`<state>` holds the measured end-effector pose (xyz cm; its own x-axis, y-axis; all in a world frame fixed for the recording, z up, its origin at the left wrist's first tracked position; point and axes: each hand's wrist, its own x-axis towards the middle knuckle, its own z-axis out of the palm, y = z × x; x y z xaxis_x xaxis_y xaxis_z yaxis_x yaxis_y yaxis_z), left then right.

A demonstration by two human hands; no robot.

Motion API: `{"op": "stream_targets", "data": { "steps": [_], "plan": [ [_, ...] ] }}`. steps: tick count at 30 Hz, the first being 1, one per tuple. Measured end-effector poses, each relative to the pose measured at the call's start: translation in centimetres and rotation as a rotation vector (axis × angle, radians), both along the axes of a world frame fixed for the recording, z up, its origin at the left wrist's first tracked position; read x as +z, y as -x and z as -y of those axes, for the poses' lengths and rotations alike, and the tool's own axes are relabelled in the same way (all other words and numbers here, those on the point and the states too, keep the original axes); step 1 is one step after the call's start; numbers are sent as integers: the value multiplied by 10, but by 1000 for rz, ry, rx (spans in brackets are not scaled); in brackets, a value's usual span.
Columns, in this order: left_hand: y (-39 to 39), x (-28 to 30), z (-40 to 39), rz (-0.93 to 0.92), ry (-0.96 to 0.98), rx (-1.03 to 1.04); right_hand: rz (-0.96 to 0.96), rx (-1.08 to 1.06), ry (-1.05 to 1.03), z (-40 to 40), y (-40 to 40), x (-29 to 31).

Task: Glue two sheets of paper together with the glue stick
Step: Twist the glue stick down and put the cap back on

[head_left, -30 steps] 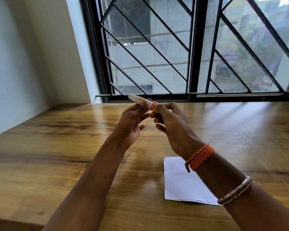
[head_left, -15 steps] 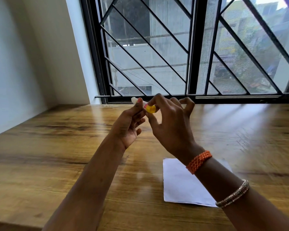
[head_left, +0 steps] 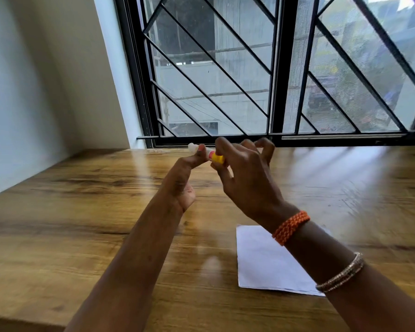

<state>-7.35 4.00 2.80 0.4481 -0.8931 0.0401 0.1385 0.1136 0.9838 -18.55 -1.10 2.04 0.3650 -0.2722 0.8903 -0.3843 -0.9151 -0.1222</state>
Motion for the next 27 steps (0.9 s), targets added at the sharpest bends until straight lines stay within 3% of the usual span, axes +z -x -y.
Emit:
{"op": "stream_targets", "data": {
  "steps": [2,5,12,16,19,23,25,27],
  "plan": [
    [-1,-1,0,7,22,1,-93,-71,193,6,5,0],
    [-1,0,3,-66,75,5,-52,-65,150,6,6,4],
    [-5,1,4,-38,161,-54,250,435,-881,-4,6,14],
    [-7,0,7,-42,186,-95,314,528,-1034,-5,9,16],
    [-8,-2,8,-4,173,-68,293,407,-768,-7,5,14],
    [-9,-2,2,-6,137,-34,40,38,24,-4,3,5],
    [-8,-2,3,-12,128,-30,-48,-49,169,-1,6,5],
    [-8,-2,4,-23,126,-28,-34,-44,170,0,8,6]
  ]
}}
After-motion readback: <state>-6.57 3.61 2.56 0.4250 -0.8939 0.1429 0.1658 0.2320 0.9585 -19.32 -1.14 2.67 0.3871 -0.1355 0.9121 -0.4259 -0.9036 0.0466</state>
